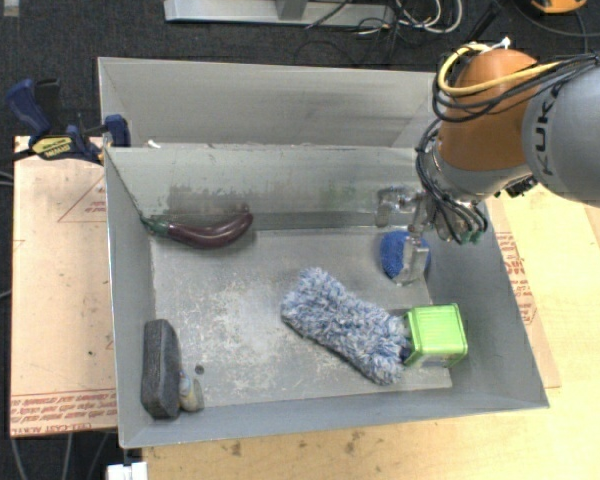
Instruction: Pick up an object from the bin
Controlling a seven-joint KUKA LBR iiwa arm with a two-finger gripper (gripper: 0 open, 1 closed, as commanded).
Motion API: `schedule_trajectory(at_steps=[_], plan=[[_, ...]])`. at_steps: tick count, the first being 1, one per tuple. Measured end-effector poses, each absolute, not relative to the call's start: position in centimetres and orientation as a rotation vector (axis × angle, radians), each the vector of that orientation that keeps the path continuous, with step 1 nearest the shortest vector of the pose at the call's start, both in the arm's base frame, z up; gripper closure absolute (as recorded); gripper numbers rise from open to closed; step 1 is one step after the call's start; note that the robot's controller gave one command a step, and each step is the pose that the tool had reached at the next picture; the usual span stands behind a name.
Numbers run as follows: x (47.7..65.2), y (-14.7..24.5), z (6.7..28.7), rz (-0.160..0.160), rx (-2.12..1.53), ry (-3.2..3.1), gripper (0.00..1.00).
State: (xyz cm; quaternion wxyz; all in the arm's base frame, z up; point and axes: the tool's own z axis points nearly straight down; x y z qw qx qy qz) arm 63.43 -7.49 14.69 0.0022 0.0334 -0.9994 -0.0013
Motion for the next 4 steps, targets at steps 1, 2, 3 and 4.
schedule_trajectory(at_steps=[1, 2, 3, 4], plan=[[62.9, -4.7, 13.8, 0.000, 0.242, -3.137, 0.00], [60.2, -2.4, 10.6, -0.002, 0.343, -3.125, 0.00], [60.2, -2.0, 9.3, -0.001, -0.024, -3.142, 0.00], [57.5, 3.1, 7.3, 0.005, 0.615, -3.087, 1.00]])
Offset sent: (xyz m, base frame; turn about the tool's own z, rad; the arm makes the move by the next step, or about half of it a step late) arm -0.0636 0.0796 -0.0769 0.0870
